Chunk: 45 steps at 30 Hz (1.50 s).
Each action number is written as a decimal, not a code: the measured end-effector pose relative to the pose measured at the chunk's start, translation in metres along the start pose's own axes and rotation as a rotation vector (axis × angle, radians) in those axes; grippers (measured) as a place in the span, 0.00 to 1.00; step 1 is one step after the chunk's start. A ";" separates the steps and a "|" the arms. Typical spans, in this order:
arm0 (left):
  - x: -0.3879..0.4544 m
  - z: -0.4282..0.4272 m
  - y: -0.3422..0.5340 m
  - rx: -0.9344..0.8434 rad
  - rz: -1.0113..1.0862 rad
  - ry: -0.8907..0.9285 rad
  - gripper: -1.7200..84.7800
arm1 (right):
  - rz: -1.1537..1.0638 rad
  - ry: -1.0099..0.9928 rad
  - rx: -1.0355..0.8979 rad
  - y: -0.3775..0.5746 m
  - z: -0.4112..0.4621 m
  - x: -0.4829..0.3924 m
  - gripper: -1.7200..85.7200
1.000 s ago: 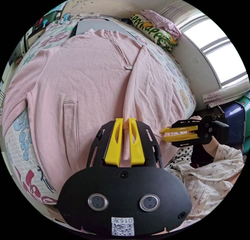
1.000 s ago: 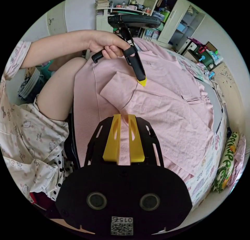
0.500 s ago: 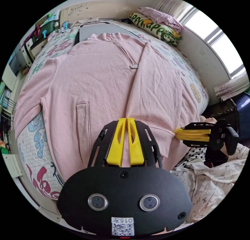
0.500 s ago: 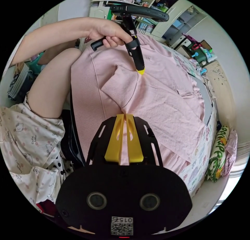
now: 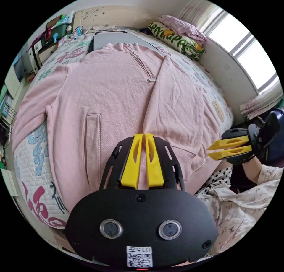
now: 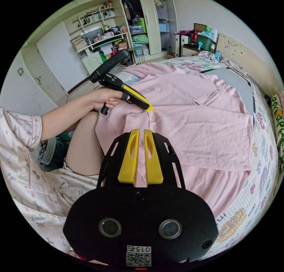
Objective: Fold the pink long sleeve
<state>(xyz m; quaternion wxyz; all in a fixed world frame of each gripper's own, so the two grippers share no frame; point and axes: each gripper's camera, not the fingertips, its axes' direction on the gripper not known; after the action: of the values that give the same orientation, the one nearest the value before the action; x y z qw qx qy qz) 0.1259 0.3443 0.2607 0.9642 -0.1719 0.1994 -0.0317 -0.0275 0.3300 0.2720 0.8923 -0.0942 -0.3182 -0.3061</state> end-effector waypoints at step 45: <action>-0.485 -0.095 0.322 0.880 -1.100 0.125 0.06 | -0.072 -0.035 -0.170 -0.568 0.385 0.167 0.03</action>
<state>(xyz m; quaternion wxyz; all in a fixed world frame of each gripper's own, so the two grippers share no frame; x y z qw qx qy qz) -0.3601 0.6790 0.2491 0.7749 0.1603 0.1073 -0.6019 -0.4665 -0.0626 0.6618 0.8638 -0.1636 -0.3096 -0.3623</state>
